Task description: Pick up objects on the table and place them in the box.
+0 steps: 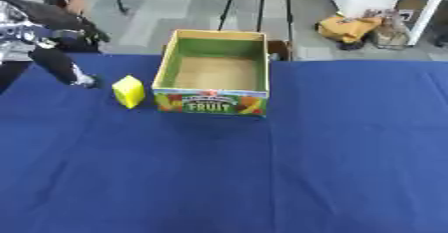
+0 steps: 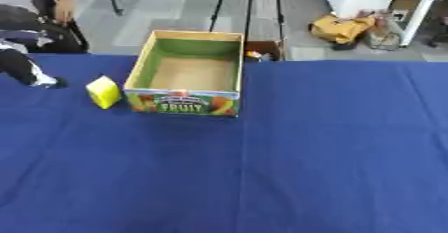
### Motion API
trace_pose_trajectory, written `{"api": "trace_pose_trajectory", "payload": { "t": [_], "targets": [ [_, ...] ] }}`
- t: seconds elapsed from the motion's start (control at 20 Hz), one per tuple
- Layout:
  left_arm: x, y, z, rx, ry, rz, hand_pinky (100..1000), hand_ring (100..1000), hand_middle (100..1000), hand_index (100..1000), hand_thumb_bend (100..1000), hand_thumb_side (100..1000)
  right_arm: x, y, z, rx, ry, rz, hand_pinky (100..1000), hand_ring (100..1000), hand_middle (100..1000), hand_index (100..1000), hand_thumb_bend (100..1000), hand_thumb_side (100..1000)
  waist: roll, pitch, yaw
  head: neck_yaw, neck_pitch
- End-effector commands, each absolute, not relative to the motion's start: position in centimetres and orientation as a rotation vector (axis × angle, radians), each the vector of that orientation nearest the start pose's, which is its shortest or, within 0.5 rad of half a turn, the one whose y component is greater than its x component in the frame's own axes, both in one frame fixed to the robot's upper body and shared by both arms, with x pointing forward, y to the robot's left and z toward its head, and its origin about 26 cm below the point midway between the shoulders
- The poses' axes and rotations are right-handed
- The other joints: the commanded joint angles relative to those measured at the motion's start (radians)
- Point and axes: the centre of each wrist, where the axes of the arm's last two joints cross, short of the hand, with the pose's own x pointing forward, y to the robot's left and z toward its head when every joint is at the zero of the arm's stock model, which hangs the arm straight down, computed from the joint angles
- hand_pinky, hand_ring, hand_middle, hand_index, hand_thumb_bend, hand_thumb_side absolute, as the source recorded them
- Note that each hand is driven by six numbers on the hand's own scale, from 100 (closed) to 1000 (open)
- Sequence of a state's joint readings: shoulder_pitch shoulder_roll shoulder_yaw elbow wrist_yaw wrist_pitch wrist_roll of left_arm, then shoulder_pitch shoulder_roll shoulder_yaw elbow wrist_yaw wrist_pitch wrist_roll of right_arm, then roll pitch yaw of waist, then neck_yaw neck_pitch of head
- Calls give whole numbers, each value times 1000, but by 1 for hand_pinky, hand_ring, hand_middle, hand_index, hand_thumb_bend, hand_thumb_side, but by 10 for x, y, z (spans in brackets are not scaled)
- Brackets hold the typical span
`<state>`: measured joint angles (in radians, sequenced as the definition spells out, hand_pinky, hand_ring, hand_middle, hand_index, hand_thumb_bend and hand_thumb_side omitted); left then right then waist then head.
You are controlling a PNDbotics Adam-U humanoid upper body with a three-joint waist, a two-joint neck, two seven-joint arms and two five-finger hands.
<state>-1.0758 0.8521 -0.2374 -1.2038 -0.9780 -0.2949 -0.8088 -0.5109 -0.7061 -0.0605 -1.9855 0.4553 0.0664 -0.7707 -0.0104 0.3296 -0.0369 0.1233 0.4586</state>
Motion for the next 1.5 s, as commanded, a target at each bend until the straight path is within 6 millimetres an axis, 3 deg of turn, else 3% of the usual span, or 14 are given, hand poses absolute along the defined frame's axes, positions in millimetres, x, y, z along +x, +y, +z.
{"api": "trace_pose_trajectory", "payload": {
  "t": [0.05, 0.15, 0.65, 0.9, 0.95, 1.05, 1.35, 1.5],
  "targets": [
    [422, 345, 382, 1307, -910, -1885, 811, 897, 897, 1000, 510, 643, 295, -302, 319, 1514, 2860, 110, 691, 733, 704, 789, 100, 513, -1, -16, -4, 6, -16],
    [425, 344, 380, 1295, -904, -1894, 810, 896, 895, 1000, 526, 641, 295, -302, 319, 1512, 2861, 111, 690, 732, 703, 789, 100, 513, -2, -12, -6, 9, -17],
    [433, 343, 374, 1262, -915, -1920, 809, 896, 900, 1000, 437, 616, 295, -299, 321, 1493, 2864, 117, 689, 730, 703, 789, 100, 514, -1, 3, -14, 20, -26],
    [432, 344, 379, 1275, -970, -1904, 835, 919, 941, 1000, 296, 594, 295, -298, 325, 1472, 2861, 116, 690, 730, 703, 789, 100, 509, -6, 16, -26, 32, -42],
    [432, 344, 380, 1280, -985, -1904, 834, 918, 944, 1000, 204, 581, 295, -298, 325, 1472, 2860, 119, 690, 730, 703, 789, 100, 510, -7, 18, -27, 34, -42],
    [433, 343, 379, 1278, -1004, -1901, 833, 918, 945, 1000, 153, 575, 295, -297, 326, 1466, 2860, 124, 689, 730, 703, 789, 100, 511, -9, 22, -30, 37, -45],
    [437, 348, 372, 1249, -957, -1892, 838, 923, 952, 1000, 109, 568, 295, -296, 328, 1452, 2859, 132, 689, 729, 702, 788, 100, 513, -11, 30, -36, 41, -53],
    [437, 350, 372, 1238, -909, -1891, 846, 931, 965, 1000, 166, 575, 295, -296, 328, 1452, 2858, 133, 688, 728, 700, 784, 100, 514, -10, 33, -34, 39, -52]
  ]
}}
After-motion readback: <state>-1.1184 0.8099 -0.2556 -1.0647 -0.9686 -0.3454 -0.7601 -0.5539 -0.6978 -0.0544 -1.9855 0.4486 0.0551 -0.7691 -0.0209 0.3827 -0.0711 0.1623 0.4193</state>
